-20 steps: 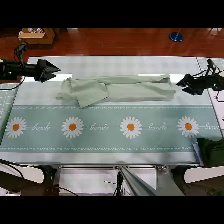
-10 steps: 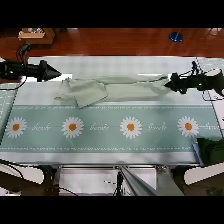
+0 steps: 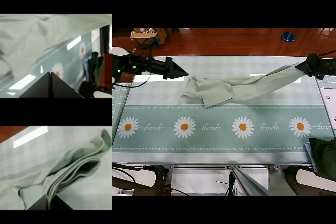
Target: Fold the shirts.
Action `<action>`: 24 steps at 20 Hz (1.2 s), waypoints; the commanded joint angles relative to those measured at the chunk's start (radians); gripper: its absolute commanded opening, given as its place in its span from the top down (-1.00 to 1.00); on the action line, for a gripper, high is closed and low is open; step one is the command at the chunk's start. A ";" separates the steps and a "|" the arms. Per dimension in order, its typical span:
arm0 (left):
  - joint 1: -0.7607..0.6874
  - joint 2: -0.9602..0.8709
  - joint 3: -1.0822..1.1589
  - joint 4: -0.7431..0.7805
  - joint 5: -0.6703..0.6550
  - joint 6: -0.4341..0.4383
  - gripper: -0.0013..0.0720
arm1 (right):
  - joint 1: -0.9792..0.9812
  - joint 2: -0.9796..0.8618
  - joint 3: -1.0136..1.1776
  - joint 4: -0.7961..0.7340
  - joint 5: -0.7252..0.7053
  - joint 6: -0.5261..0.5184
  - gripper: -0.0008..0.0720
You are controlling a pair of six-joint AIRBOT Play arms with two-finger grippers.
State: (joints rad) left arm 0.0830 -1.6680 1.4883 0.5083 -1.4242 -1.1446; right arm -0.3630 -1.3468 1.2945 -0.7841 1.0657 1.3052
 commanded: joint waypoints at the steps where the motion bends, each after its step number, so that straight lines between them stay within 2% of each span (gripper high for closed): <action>1: -0.175 0.010 0.001 -0.056 0.063 -0.048 0.89 | -0.006 0.119 0.001 -0.042 0.098 0.000 0.91; 6: -0.426 -0.006 0.000 -0.056 0.222 -0.069 0.89 | -0.006 0.238 0.001 -0.065 0.170 0.015 0.91; 9: -0.526 -0.036 0.000 -0.057 0.297 -0.106 0.89 | -0.006 0.298 0.001 -0.067 0.228 0.015 0.91; 17: -0.660 -0.127 0.000 -0.158 0.400 -0.110 0.89 | -0.006 0.447 0.001 -0.120 0.349 0.055 0.91; 24: -0.772 -0.230 0.000 -0.261 0.430 -0.110 0.89 | -0.006 0.541 0.001 -0.120 0.371 0.071 0.91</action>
State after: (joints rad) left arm -0.6430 -1.8595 1.4883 0.3092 -1.0019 -1.2545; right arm -0.3679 -0.8394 1.2945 -0.9016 1.4254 1.3701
